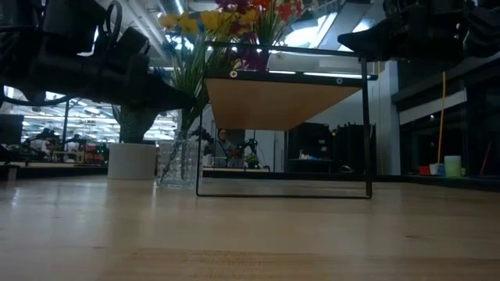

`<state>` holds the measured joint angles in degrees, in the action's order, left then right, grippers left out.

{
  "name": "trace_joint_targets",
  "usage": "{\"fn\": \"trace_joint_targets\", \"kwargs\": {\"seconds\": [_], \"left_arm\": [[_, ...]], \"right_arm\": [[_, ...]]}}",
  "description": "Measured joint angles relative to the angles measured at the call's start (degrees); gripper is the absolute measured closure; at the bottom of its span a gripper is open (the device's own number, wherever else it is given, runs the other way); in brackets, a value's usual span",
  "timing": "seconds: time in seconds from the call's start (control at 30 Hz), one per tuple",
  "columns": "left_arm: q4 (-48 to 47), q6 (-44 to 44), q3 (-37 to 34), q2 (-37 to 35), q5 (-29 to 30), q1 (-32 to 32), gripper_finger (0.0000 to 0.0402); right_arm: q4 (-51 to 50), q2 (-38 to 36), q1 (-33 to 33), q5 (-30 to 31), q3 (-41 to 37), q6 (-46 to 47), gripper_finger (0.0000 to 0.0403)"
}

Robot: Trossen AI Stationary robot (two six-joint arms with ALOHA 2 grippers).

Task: Pick and place flowers into a vace then onto a shelf
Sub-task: Put the yellow flowers into the transparent vase, then put the transparent vase with flowers on the shelf

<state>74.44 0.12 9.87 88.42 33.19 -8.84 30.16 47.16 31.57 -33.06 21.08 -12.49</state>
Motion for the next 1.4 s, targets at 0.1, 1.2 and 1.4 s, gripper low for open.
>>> {"fn": "trace_joint_targets", "kwargs": {"seconds": [0.1,1.2,1.4], "left_arm": [[-1.6,0.0,0.0,0.0,0.4,-0.4,0.0393],[-1.0,-0.3,0.0,-1.4,5.4,-2.4,0.0265],[0.8,2.6,0.0,-1.4,13.8,-5.7,0.0255]], "right_arm": [[0.0,0.0,0.0,0.0,0.0,0.0,0.0391],[-0.9,0.0,0.0,0.0,0.0,0.0,0.0391],[-0.9,0.0,0.0,0.0,0.0,0.0,0.0391]]}}
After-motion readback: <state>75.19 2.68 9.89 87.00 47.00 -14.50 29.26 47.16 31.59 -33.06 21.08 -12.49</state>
